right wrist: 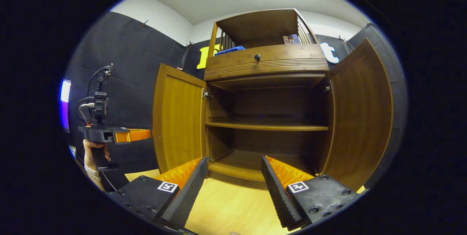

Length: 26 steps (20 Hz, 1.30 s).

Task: Open the right door of the double-door shoe cabinet with the right hand, and open the left door with the left hand.

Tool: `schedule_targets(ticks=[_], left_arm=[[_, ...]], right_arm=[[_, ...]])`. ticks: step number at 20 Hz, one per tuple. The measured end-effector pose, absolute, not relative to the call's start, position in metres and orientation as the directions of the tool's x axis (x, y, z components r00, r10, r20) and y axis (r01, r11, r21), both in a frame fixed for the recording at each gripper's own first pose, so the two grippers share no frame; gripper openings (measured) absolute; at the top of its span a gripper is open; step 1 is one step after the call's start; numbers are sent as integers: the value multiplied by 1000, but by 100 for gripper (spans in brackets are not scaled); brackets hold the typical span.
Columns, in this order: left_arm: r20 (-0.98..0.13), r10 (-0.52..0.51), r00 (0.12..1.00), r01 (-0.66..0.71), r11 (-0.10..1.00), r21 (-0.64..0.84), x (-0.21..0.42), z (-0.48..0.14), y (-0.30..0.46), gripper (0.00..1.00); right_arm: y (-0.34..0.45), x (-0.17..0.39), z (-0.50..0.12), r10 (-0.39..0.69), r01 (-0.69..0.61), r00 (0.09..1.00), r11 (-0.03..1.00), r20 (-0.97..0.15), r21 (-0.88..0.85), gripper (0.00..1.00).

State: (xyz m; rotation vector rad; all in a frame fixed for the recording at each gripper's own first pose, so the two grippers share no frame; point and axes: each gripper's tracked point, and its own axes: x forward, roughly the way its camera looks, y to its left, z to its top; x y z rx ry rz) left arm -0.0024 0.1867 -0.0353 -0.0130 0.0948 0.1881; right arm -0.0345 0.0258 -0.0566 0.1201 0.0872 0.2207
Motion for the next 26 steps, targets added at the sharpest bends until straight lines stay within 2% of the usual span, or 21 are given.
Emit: schedule_targets(ticks=[5,7,10,14,18,26], left_arm=[[-52,23,998,-21,999,42,-16,-21,101,5],[-68,-44,997,47,998,40,-7,-26,73,36],[-73,-80,994,82,996,35,-1,-29,50,82],[-55,-93,994,95,995,30,12,-27,37,92],[-15,-71,997,72,997,42,22,-21,34,93],[14,-105,994,104,993,59,34,-17,15,93]], right_arm=[[4,-35,-47,129,-123,990,988,-58,94,93],[-3,-38,-47,103,-98,993,992,-61,82,93],[-17,-42,-44,64,-60,996,996,-60,72,94],[-32,-45,-43,30,-26,998,997,-58,67,93],[-46,-46,-41,5,-2,998,998,-58,61,95],[-67,-49,-40,-30,33,998,997,-48,67,93]])
